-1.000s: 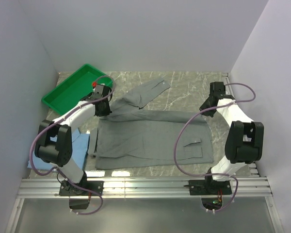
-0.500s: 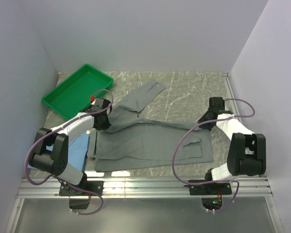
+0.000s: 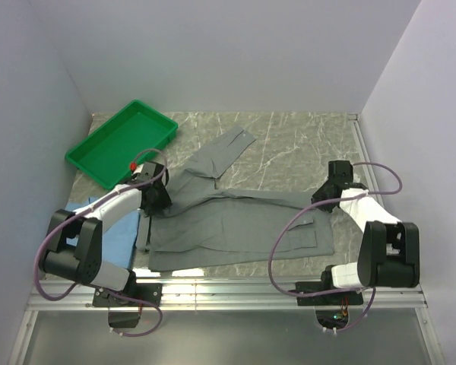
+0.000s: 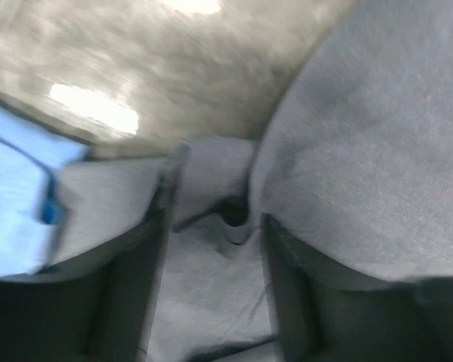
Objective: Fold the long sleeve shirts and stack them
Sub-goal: Fold the shirt
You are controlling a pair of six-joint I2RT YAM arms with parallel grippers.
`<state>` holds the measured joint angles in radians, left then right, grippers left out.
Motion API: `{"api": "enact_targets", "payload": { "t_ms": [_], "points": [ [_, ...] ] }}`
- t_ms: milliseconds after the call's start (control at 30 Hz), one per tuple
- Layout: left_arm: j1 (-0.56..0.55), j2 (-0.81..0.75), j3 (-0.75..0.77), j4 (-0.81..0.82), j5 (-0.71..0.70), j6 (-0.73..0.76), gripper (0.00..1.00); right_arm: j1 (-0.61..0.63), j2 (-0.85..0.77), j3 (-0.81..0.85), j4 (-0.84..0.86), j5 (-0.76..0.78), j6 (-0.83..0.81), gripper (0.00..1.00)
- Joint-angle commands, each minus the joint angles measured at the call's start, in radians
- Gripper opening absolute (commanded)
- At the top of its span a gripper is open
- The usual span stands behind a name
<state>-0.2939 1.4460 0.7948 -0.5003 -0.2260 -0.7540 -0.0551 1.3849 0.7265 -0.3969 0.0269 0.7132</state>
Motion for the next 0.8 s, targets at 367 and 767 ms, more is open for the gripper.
{"api": "enact_targets", "payload": {
  "t_ms": [367,767],
  "points": [
    [0.041,-0.010,0.211,0.011,0.128,0.159,0.88,0.270,-0.048,0.223,0.089,-0.060,-0.230,0.51],
    [0.038,0.195,0.374,0.057,0.175,0.243,0.86,0.515,0.331,0.445,0.104,-0.169,-0.253,0.45]
  ]
}}
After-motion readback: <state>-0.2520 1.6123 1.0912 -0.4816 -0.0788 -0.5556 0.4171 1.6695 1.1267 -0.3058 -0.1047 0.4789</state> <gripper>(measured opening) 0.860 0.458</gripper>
